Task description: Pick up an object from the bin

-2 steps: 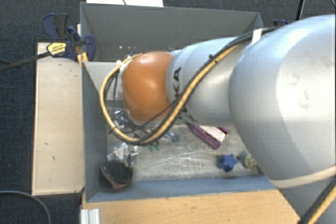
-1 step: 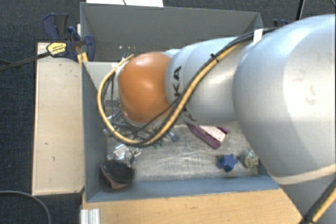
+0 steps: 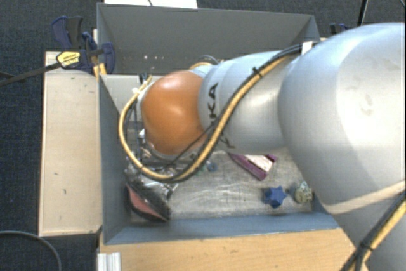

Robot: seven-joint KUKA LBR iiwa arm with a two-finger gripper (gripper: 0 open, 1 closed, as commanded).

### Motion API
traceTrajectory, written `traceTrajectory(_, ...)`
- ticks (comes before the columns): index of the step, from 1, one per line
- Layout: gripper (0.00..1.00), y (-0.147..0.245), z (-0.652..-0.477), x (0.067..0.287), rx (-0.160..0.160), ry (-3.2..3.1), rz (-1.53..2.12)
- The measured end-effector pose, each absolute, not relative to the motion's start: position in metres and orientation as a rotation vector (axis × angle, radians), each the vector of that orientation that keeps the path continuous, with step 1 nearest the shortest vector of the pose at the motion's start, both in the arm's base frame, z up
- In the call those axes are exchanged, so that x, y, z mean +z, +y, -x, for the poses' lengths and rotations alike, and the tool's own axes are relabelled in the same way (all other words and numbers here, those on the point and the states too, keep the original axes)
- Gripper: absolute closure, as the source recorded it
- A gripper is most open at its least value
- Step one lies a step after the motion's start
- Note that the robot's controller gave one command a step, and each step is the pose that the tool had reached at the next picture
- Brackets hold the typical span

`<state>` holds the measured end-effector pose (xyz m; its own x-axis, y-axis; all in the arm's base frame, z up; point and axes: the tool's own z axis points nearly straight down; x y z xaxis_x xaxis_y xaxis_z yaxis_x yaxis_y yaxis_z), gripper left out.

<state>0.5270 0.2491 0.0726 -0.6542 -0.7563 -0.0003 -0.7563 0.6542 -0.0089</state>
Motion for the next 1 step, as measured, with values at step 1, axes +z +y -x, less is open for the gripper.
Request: traceTrajectory(1,0.0,0.2472,-0.5287,0.0733,-0.003,2.86,1.295)
